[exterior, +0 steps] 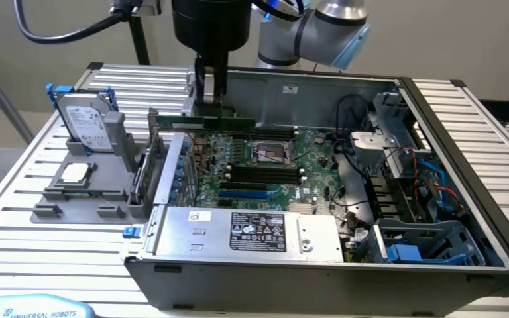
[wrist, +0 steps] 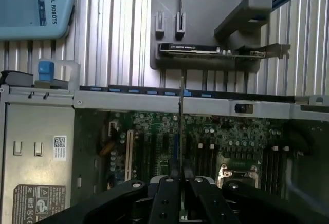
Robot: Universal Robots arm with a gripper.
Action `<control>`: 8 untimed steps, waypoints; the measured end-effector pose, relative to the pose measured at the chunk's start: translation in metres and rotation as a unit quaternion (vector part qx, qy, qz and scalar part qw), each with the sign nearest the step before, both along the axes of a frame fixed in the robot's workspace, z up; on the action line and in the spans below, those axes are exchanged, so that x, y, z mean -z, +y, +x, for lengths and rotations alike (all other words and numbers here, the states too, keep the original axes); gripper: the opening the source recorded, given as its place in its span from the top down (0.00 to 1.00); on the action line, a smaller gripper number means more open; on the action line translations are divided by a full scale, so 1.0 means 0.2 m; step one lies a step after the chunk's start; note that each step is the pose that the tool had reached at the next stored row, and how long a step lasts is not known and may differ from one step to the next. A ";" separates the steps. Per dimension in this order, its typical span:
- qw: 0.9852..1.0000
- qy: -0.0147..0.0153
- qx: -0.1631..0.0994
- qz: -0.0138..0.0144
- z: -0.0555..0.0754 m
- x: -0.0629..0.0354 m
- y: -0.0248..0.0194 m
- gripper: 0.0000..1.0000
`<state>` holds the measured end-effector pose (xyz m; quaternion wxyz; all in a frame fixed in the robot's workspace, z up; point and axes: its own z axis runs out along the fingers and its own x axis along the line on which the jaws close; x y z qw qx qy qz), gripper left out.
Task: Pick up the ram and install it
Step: 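Pick up the ram and move it above insertion slot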
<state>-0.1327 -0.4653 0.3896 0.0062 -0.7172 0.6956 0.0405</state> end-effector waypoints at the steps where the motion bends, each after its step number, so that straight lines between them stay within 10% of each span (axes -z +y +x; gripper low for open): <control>1: 1.000 0.000 0.000 0.000 0.02 0.003 0.001 0.87; 8: 1.000 0.003 0.000 0.000 0.18 0.034 0.015 0.87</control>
